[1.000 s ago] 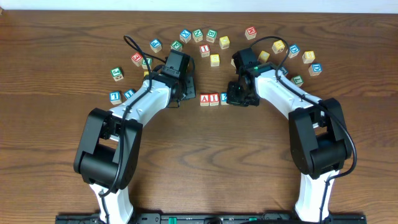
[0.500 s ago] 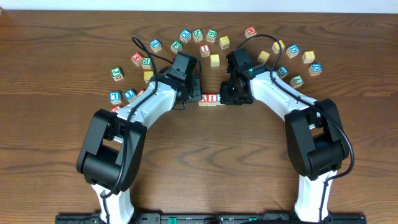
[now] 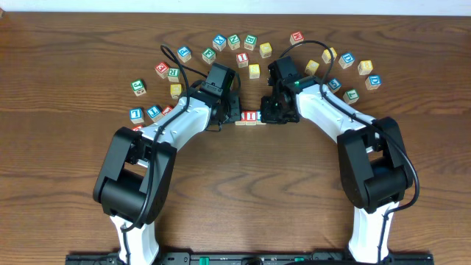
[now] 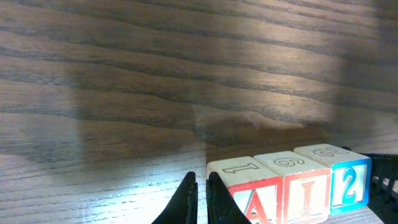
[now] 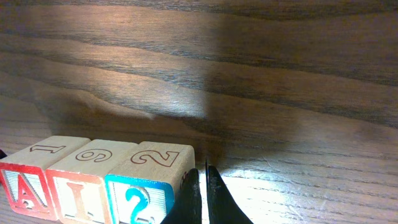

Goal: Spell out AI2

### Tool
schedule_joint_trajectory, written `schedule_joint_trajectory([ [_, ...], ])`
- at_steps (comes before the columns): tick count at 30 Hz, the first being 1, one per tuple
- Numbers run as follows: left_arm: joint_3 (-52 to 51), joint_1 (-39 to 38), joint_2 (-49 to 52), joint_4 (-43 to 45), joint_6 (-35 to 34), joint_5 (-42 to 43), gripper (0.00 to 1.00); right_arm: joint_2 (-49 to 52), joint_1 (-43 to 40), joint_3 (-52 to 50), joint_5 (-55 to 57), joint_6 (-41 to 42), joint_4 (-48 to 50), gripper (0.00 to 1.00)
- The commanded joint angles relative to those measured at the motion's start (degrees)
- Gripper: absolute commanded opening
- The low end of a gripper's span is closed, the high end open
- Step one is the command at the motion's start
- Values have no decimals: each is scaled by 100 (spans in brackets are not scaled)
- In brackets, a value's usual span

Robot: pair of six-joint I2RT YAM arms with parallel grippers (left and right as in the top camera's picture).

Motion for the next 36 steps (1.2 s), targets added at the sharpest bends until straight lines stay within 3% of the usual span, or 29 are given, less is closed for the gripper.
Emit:
schedule_joint_trajectory([
  [1,-55,-31,83,-28,-9,144,8,-50,33,-31,-44,-83,13,1],
  [20,-52,-146,83,15,85,74,7,-94,-46,-20,-42,-118,46,1],
  [30,2,341,-177,-9,149,79,7,-557,-413,-17,4,-212,-157,1],
  [36,68,562,-651,-59,540,76,7,-835,-428,-17,68,-358,-260,1],
])
